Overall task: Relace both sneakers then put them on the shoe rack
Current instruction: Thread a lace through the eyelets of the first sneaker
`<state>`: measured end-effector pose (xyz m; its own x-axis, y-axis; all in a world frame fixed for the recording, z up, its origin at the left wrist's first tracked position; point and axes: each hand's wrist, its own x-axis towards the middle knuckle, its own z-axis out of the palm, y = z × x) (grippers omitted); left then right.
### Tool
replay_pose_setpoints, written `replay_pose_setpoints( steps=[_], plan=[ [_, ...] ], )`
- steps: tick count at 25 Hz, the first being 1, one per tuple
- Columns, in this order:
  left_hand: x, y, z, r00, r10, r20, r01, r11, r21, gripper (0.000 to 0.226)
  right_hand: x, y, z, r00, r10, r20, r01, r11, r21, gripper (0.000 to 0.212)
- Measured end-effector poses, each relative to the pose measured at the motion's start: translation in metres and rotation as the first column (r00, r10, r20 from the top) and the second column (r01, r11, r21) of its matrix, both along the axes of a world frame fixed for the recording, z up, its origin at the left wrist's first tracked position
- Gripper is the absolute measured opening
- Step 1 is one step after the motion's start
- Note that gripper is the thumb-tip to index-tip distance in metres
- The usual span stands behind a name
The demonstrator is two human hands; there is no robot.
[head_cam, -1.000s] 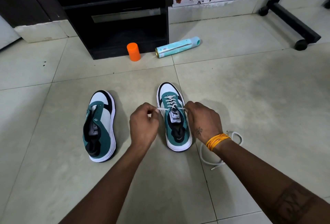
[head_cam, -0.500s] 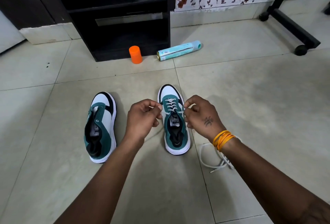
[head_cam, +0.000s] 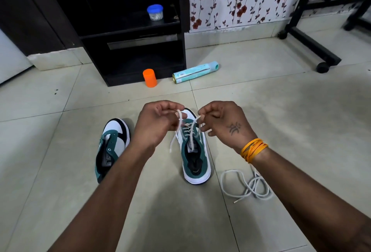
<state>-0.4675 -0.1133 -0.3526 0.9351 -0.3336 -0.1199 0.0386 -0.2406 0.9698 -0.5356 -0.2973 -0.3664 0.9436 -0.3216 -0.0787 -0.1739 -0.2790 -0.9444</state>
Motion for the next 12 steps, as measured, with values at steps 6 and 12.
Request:
replay_pose_setpoints(
  steps=[6,12],
  plan=[
    [0.008,0.008,-0.017,0.957,0.123,0.262,-0.202,0.933,0.297,0.021,0.007,-0.009,-0.008,0.997,0.003,0.072,0.025,0.925,-0.379,0.015],
    [0.003,0.005,-0.020,0.920,0.392,-0.025,-0.391,0.920,0.019,0.019,0.011,-0.007,-0.020,0.957,-0.154,0.246,0.268,0.791,-0.550,0.015]
  ],
)
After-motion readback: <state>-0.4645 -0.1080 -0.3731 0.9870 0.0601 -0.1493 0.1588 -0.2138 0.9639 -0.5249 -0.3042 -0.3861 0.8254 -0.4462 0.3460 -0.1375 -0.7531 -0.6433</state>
